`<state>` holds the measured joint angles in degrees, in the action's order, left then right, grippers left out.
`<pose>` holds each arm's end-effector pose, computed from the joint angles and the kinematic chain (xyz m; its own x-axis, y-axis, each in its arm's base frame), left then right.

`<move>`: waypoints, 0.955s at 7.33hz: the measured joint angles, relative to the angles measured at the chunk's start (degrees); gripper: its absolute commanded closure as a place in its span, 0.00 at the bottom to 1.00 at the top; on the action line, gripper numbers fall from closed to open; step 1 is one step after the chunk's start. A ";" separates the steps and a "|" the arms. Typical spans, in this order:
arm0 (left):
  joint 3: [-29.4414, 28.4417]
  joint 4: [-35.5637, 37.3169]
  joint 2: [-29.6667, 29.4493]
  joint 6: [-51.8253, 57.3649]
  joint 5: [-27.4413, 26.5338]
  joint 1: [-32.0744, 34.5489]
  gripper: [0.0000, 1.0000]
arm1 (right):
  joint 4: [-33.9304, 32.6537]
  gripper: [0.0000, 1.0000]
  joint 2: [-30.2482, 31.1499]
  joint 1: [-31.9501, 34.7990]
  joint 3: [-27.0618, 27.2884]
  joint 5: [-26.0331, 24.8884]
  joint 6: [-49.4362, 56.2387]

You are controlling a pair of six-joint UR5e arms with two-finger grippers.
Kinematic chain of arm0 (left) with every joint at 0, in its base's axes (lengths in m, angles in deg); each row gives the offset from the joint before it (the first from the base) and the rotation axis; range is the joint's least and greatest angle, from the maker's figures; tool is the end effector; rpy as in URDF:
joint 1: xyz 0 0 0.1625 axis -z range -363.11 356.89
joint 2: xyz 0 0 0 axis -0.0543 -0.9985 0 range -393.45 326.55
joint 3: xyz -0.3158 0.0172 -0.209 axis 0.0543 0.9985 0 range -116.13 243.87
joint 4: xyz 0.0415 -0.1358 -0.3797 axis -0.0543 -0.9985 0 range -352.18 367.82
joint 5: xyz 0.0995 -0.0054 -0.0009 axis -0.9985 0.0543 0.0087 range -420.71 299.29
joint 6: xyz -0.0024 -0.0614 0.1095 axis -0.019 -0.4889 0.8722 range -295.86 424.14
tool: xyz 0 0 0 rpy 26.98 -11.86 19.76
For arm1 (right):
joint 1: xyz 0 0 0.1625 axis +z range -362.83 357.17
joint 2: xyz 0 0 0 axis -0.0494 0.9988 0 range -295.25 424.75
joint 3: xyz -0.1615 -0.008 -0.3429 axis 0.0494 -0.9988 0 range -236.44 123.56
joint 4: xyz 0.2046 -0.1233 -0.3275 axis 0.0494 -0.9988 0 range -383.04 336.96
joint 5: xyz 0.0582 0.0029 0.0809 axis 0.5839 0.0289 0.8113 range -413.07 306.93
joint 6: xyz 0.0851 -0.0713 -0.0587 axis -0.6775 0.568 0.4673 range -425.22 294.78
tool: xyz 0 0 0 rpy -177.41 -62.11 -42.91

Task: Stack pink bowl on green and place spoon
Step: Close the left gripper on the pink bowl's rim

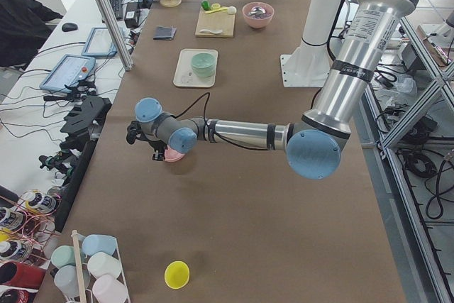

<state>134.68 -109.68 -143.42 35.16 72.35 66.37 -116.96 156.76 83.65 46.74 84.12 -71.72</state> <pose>0.1809 -0.6193 0.5472 0.6489 0.0894 -0.7556 0.0066 0.9924 0.1231 0.0120 -0.4736 0.5393 0.6751 -0.0211 0.7374 -0.0156 0.9990 0.0429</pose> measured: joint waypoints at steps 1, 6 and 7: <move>-0.32 -0.06 0.13 -0.01 -0.63 -0.85 0.26 | -0.01 0.00 0.00 0.00 -0.10 0.01 -0.02; -1.94 0.00 0.43 -0.10 -0.82 -2.45 1.00 | 0.03 0.00 0.00 0.00 -0.01 0.01 -0.24; -1.84 0.12 0.50 -0.19 -0.59 -2.29 1.00 | 0.05 0.00 0.00 0.00 0.05 0.07 -0.21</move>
<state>132.84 -109.57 -142.92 34.96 71.76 64.08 -116.91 156.77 83.65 46.79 84.19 -71.93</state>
